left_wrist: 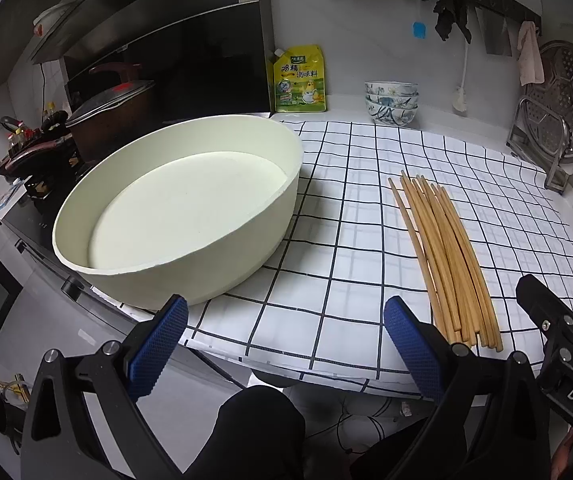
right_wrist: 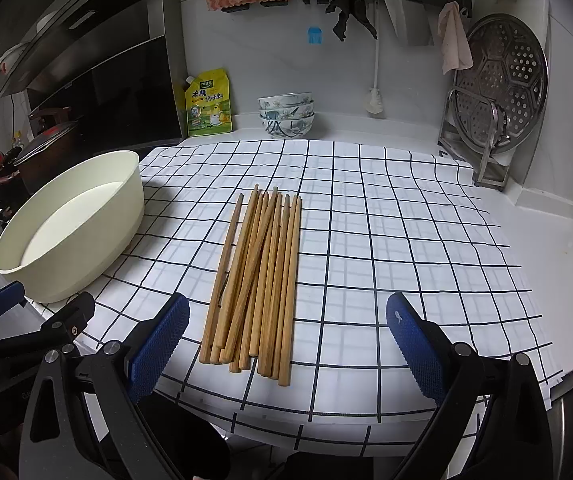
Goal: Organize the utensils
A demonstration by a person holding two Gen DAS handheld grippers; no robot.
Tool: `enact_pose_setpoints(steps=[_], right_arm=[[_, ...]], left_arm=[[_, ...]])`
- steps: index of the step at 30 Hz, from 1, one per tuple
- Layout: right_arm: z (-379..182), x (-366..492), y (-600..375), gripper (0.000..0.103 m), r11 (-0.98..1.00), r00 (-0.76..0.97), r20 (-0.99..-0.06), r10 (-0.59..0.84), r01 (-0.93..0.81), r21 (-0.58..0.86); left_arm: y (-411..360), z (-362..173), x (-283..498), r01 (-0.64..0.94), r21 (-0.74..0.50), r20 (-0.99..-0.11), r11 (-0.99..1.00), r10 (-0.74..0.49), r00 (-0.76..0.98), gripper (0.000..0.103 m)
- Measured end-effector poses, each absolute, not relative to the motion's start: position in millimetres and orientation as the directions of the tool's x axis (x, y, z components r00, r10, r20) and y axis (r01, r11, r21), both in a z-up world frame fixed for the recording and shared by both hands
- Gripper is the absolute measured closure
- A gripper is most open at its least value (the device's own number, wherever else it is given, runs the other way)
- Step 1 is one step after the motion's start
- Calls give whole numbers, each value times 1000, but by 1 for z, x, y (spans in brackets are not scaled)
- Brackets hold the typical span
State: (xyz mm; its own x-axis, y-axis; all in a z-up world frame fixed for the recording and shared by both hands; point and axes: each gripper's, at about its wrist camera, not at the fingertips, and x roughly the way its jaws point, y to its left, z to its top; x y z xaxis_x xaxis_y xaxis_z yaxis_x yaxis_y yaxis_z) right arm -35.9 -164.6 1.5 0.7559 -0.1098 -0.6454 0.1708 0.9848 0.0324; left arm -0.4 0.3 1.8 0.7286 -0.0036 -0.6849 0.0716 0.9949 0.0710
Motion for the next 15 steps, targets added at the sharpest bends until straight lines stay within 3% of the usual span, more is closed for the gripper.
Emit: enact_pose_setpoints(steps=[15], right_arm=[[4,-36,-165,9,985,758,-643,-110,171,33]], left_arm=[[1,4,-1,65,66,-675,996,-3,737,6]])
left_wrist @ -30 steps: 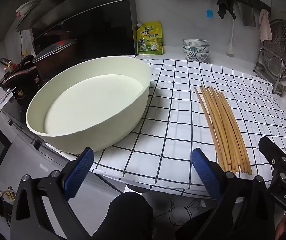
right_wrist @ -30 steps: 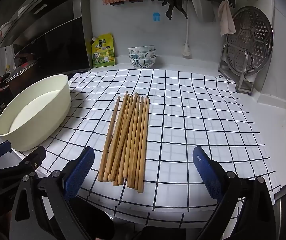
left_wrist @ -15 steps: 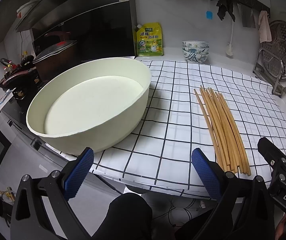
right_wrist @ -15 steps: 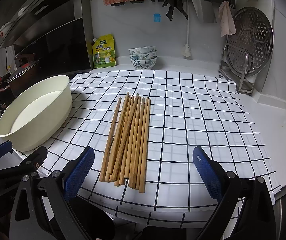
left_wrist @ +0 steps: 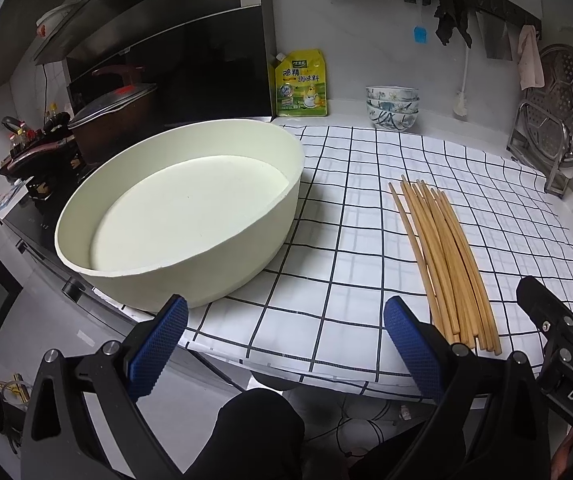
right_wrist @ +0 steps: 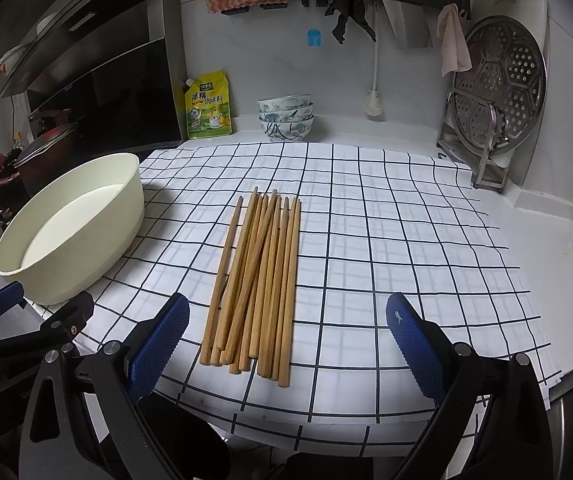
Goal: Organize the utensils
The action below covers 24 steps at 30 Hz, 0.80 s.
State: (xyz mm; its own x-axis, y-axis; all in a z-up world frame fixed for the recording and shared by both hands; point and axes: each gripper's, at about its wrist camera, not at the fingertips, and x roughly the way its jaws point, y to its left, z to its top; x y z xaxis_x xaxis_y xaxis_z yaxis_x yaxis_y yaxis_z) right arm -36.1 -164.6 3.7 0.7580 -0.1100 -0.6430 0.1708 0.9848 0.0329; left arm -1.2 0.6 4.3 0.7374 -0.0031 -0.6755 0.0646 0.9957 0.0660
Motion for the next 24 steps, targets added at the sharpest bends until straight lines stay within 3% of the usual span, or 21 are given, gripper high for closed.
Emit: enact_pose_setpoints(steps=[24], right_arm=[[5,-36,-164,9,984,761,-639,-115,175,31]], left_arm=[[0,1,-1,73,75,-682,994,-2,732,6]])
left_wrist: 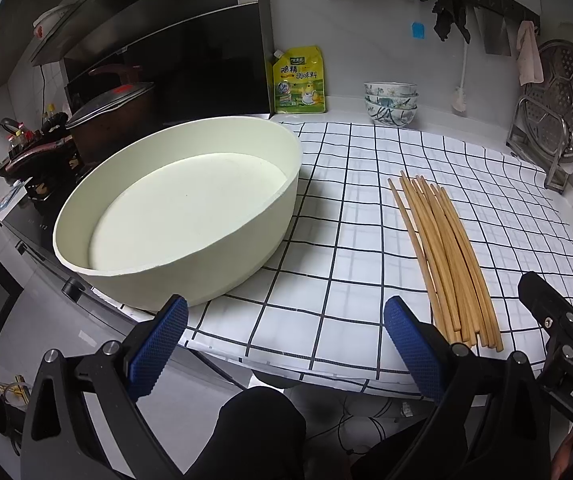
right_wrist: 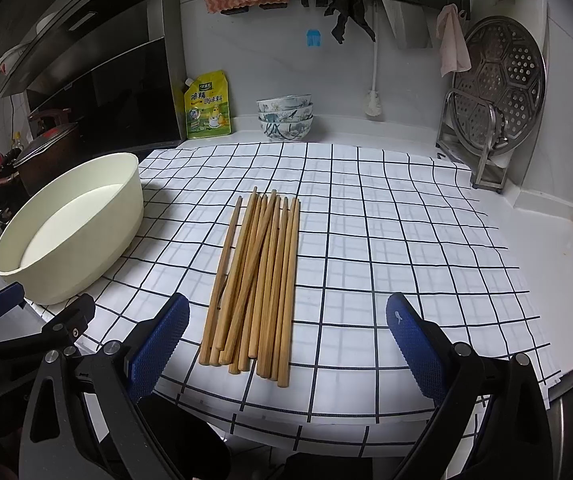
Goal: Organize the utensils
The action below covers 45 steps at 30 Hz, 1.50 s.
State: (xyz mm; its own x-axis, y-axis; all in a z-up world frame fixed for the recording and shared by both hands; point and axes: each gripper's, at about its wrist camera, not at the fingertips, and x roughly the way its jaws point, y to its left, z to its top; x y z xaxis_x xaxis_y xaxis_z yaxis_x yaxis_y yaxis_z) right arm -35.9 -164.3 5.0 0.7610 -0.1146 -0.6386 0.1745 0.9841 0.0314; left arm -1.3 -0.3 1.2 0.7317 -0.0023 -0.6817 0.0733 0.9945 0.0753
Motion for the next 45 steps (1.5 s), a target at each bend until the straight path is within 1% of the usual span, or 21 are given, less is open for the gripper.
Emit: enact_pose_setpoints(steps=[31,45], right_arm=[[5,-36,-167,9,984,756,-645,-109,172,35],[-5,-31,-171,9,982,737,-665,-119,185,29]], left_arm=[[-4,1,-1,79,80,-683,994,-4,731,6],[-8,-6,4,93,80,-693,992,-12,721,6]])
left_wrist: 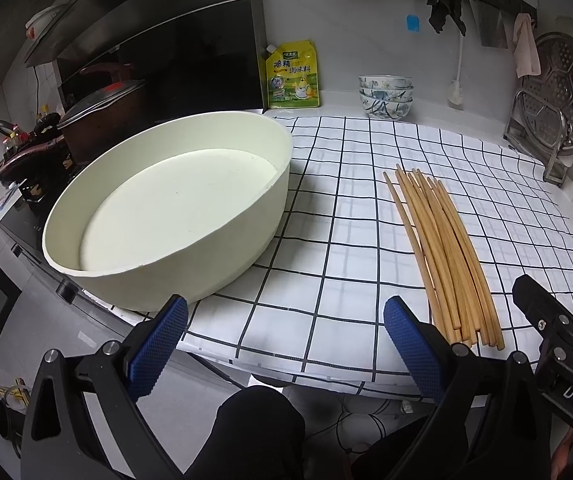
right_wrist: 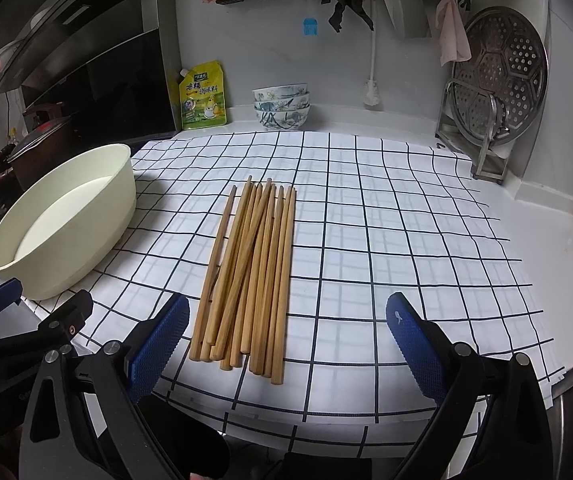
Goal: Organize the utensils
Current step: 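Move the left tool toward the wooden chopstick bundle while the right tool also approaches it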
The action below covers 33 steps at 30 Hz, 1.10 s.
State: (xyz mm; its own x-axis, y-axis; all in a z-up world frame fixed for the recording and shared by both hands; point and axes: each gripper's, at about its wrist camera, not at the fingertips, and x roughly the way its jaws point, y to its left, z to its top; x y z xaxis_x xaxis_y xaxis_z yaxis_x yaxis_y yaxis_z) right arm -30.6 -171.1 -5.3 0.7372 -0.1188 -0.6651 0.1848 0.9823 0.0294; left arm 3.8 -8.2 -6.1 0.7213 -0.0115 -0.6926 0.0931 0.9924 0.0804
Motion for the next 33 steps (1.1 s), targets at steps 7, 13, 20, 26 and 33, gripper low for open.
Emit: enact_pose_setpoints(steps=[7,13,20,26,33], right_arm=[[-14,-23,-184,9,976,716,-688,-123,212,46],[-19,-14,-205,9,965,701,-701,-126,249,76],[-29,12,-226,9,957,666,-735,-127,277,86],[-38,42,-227,9,967,626,-768,-135,254,37],[-51,61,-226,9,971,571,-807,-152,239,-14]], left_arm=[[-25,-10,15,140,88,-700,986,-39,713,6],[-37,-11,35,158,99,-698,982,-44,715,6],[-44,-20,59,153,101,-716,983,-35,698,6],[-49,-25,76,163,80,-737,983,-52,674,6],[-55,-31,88,171,71,-757,983,-59,651,6]])
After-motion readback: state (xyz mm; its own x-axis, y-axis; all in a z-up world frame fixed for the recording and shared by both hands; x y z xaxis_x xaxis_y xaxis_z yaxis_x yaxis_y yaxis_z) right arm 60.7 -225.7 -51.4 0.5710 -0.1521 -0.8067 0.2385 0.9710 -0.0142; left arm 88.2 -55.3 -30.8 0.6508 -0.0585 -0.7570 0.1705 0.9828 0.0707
